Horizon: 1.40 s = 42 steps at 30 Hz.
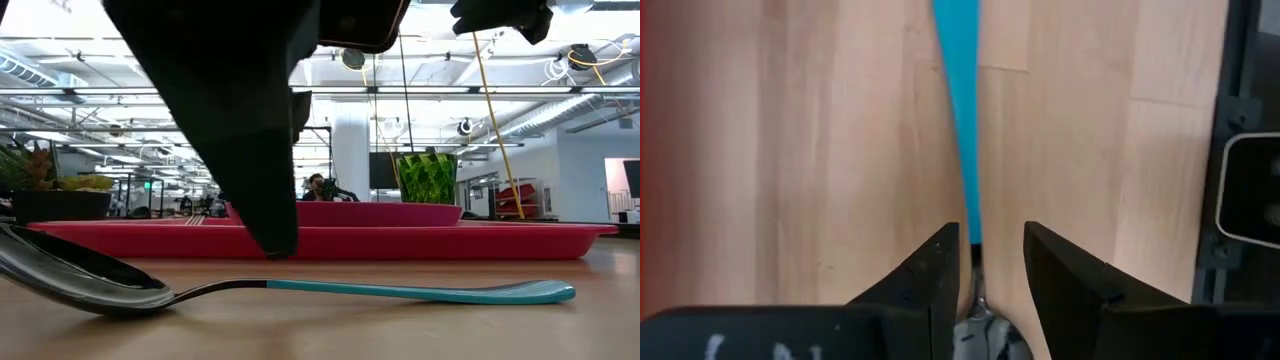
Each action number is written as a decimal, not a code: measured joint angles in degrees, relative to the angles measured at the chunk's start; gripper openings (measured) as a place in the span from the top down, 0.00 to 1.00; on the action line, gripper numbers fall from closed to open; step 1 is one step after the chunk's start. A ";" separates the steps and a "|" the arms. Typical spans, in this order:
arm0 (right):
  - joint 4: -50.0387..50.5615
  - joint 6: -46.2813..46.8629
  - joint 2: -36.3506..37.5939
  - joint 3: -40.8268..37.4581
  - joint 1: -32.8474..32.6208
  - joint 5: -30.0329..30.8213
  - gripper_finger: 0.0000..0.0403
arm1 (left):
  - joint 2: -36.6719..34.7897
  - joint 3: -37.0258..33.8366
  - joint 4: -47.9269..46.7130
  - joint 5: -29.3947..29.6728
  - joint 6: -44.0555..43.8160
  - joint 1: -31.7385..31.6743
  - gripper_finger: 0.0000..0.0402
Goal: Pick and place plate/cup/fork/spoon on tray
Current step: Put the blue spoon on the red tray to the right of the pink fork
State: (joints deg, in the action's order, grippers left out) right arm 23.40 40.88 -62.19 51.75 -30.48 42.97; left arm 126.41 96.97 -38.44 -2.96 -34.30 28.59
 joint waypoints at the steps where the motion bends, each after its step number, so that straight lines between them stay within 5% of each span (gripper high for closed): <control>1: 0.00 -0.02 0.00 0.00 0.00 -0.02 0.74 | 0.00 0.00 -0.02 0.03 -0.18 -0.03 0.71; 42: 0.00 0.26 -0.01 0.00 0.00 0.26 0.74 | 2.20 0.01 1.90 6.79 -3.55 2.22 0.71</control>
State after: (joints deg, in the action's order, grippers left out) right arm 23.40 41.13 -62.21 51.75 -30.48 43.22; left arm 128.61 96.97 -36.53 3.83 -37.85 30.81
